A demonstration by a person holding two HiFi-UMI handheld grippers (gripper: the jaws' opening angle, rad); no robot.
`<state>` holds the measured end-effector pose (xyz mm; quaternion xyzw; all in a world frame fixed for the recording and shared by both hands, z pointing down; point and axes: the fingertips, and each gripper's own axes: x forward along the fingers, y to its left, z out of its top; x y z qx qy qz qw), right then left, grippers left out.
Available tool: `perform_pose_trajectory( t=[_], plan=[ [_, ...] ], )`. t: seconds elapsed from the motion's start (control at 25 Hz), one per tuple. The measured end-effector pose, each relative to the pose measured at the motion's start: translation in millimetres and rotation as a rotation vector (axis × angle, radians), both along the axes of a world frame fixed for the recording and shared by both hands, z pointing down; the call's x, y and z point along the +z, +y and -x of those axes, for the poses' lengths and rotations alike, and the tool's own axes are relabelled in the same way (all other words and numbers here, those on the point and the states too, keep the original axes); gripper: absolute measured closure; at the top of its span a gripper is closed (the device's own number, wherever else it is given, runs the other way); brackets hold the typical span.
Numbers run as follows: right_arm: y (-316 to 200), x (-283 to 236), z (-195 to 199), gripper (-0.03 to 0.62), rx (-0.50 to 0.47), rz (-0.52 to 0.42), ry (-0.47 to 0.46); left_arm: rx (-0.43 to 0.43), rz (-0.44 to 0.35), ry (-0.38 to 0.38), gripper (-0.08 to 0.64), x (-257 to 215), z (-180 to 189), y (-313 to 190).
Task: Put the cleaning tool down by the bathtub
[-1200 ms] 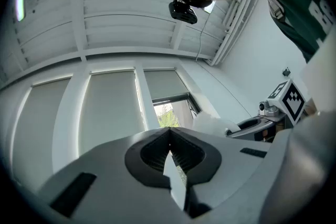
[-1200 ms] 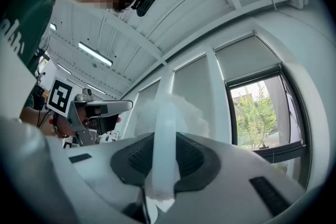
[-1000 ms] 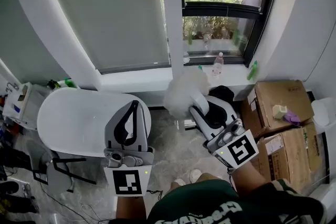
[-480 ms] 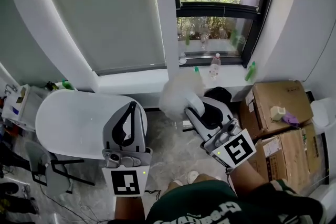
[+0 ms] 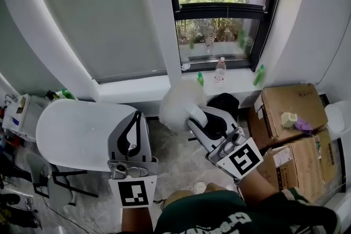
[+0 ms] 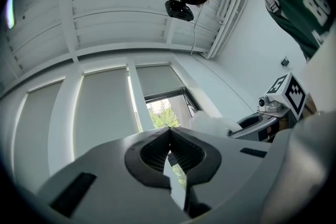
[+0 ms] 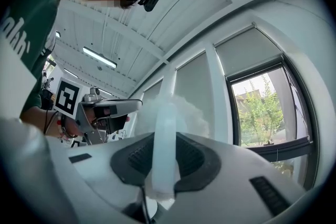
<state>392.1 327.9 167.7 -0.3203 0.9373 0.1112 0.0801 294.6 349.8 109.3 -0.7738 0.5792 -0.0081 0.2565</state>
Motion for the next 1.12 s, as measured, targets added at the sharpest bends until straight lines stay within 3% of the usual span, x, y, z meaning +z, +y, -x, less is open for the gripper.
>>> perform_pose_trajectory(
  t=[0.44, 0.92, 1.12],
  plan=[
    [0, 1, -30, 0.499, 0.002, -0.006, -0.034, 0.020, -0.006, -0.015, 0.554, 0, -36, -3],
    [-18, 9, -20, 0.499, -0.045, 0.006, -0.045, -0.019, -0.002, -0.037, 0.554, 9, -20, -17],
    [-35, 18, -4, 0.499, -0.067, 0.002, -0.038, -0.024, -0.021, -0.013, 0.554, 16, -5, -36]
  ],
)
